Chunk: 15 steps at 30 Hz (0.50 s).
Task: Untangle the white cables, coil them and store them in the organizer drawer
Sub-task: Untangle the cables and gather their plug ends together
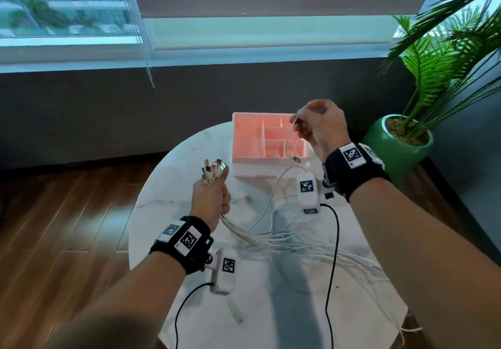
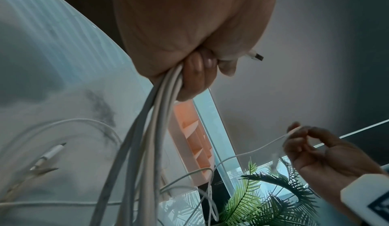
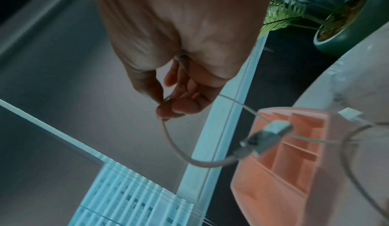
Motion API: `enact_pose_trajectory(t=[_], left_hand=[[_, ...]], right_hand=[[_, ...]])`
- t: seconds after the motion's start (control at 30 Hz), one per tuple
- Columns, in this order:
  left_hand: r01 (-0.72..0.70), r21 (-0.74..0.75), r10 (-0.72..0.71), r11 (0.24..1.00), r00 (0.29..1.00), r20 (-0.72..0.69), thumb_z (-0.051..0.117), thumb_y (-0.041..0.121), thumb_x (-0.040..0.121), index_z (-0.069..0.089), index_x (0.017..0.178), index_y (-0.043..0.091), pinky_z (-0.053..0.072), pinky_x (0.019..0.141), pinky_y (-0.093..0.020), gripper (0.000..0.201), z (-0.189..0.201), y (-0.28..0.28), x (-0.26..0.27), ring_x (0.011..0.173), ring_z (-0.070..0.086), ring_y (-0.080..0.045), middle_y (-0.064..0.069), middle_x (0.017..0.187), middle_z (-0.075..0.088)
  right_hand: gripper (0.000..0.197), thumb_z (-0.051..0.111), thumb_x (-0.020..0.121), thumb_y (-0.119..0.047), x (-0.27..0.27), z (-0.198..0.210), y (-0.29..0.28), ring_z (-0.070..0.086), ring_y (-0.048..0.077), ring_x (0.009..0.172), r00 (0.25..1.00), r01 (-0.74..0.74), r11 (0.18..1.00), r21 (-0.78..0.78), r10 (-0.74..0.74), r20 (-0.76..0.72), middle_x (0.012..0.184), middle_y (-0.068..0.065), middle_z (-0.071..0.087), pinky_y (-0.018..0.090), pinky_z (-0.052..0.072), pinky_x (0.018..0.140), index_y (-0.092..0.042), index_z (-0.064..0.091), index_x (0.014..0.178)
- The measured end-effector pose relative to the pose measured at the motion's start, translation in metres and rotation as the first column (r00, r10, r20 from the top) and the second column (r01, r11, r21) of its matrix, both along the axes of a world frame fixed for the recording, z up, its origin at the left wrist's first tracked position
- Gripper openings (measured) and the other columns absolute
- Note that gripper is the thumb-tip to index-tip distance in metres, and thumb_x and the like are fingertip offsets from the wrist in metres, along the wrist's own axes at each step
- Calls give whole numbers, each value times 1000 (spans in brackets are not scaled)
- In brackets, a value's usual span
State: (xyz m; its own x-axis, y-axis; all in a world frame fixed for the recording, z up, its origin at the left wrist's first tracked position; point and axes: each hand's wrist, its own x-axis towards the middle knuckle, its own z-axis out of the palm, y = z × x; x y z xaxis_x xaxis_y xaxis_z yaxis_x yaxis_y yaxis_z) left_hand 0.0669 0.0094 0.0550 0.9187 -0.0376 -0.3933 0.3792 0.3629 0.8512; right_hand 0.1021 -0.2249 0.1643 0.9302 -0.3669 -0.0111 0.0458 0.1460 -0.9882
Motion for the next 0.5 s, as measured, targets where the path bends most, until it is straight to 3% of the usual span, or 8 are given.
enact_pose_trajectory(t=[0.07,0.13,0.23,0.3,0.37,0.43,0.5], left_hand=[[4,-18,-4,1000,1000,11,69,27,96,38,69,25,18,37,-17,41,4,-1,-1,39,22,-9,3,57,29],[12,-36,-11,999,1000,18,70,28,96,39,69,25,17,38,-17,41,8,-3,-3,40,22,-9,3,56,29],[33,-49,-32,998,999,25,70,31,95,37,69,24,17,38,-18,42,14,-6,-7,39,23,-9,4,54,31],[44,-54,-43,998,999,32,69,33,95,37,68,23,18,37,-18,43,16,-6,-11,39,25,-9,4,53,32],[50,-57,-47,997,998,42,67,34,96,40,69,22,21,37,-18,41,17,-6,-15,39,27,-10,3,52,32],[47,-47,-45,998,998,38,64,37,98,41,67,20,26,38,-20,42,17,-6,-18,40,29,-12,1,52,34],[44,-36,-43,998,999,22,63,42,97,41,64,17,29,38,-21,47,16,-5,-20,40,30,-14,-1,53,36]], right_hand=[[28,60,87,6,-7,18,4,60,25,60,998,-23,997,67,19,66,81,22,70,32,52,57,-12,48,106],[26,58,90,7,-14,26,9,65,27,67,994,-79,995,65,73,86,86,22,71,35,57,66,-6,54,113],[24,59,90,11,-27,26,18,72,32,78,988,-141,977,-157,149,41,97,23,73,41,62,75,4,63,112],[13,69,86,2,-33,19,23,73,25,66,987,-151,875,-461,162,-16,85,17,75,38,59,62,-1,67,99],[8,75,84,-14,-40,9,28,64,13,50,988,-148,681,-717,133,-78,66,4,71,31,52,55,-12,67,84],[15,71,87,-29,-47,-3,35,57,10,52,996,-85,520,-850,34,-80,59,-4,63,29,48,57,-20,61,81],[17,62,93,-36,-55,-11,42,54,14,57,999,-25,471,-882,-28,-43,60,-7,58,31,43,58,-22,55,86]])
